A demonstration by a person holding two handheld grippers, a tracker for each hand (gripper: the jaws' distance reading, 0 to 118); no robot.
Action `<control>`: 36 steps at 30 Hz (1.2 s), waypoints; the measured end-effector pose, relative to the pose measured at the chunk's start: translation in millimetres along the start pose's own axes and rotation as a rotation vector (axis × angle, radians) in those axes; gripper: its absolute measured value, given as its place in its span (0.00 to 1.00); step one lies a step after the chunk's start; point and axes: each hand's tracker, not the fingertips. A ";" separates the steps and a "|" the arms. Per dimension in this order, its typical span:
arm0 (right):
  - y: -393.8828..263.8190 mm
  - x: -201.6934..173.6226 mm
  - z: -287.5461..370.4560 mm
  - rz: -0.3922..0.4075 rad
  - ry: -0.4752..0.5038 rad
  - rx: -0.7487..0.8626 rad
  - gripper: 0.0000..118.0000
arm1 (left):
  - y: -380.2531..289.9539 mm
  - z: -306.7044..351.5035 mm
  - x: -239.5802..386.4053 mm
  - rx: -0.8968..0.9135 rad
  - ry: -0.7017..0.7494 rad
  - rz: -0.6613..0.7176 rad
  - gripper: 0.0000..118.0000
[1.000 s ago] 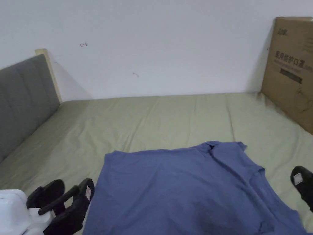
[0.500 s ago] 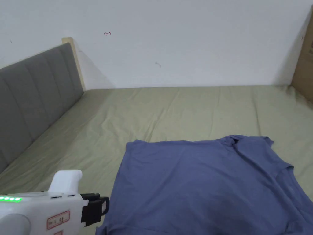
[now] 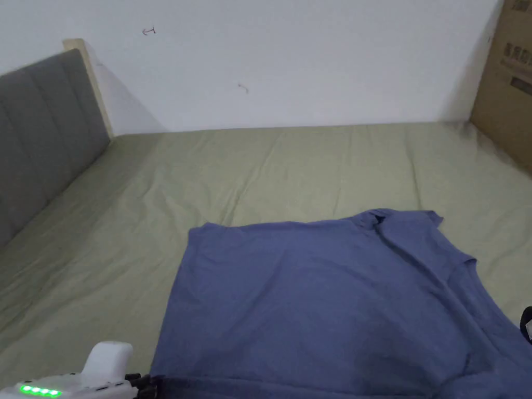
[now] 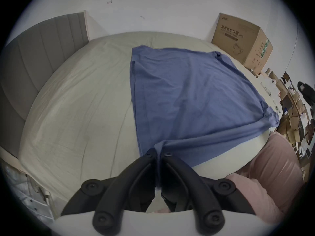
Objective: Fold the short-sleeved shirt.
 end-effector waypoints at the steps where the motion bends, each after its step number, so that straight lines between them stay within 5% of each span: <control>1: -0.8 7.6 0.3 -0.008 -0.006 -0.003 0.00 | -5.0 6.6 0.1 0.035 -0.027 0.036 0.03; 5: -5.1 41.4 -2.2 -0.053 -0.055 -0.034 0.00 | -25.7 28.5 0.1 0.185 -0.029 0.094 0.03; 7: -8.0 63.3 -12.5 -0.084 -0.049 -0.119 0.18 | -34.3 35.0 5.0 0.236 -0.053 0.137 0.03; 9: -15.3 83.2 -29.5 -0.101 -0.038 -0.255 0.43 | -36.8 40.8 9.6 0.273 -0.057 0.141 0.03; 10: -21.2 91.4 -42.1 -0.110 -0.093 -0.356 0.84 | -37.0 43.1 11.7 0.282 -0.060 0.139 0.03; 11: -32.5 102.8 -46.4 -0.121 -0.162 -0.408 1.00 | -35.3 46.3 13.3 0.288 -0.027 0.095 0.03; 12: -39.8 107.0 -52.2 -0.095 -0.099 -0.442 0.99 | -35.3 47.6 15.3 0.293 -0.022 0.088 0.03; 17: -71.5 137.5 -88.7 -0.053 -0.193 -0.603 0.97 | -34.2 47.9 19.0 0.286 -0.027 0.074 0.03; 19: -73.0 125.0 -92.6 0.016 -0.201 -0.622 0.86 | -34.1 46.5 18.8 0.273 -0.021 0.075 0.03; 20: -74.6 120.3 -92.1 0.055 -0.197 -0.620 0.68 | -34.7 45.5 17.7 0.265 -0.016 0.077 0.03; 21: -75.9 115.8 -90.9 0.082 -0.187 -0.615 0.30 | -35.8 44.7 16.6 0.259 -0.012 0.078 0.03; 22: -76.5 112.0 -90.0 0.089 -0.156 -0.628 0.10 | -36.4 44.6 16.5 0.252 -0.008 0.079 0.03; 27: -74.5 101.4 -86.2 0.107 -0.139 -0.607 0.06 | -37.7 46.0 23.4 0.227 0.005 0.058 0.03; 32: -50.5 112.6 -57.3 -0.135 -0.071 -0.430 0.05 | -31.4 57.4 25.1 0.289 0.019 0.086 0.03; 36: -24.2 112.7 -54.5 -0.209 -0.033 -0.369 0.04 | -2.0 61.2 28.7 0.353 -0.011 0.122 0.03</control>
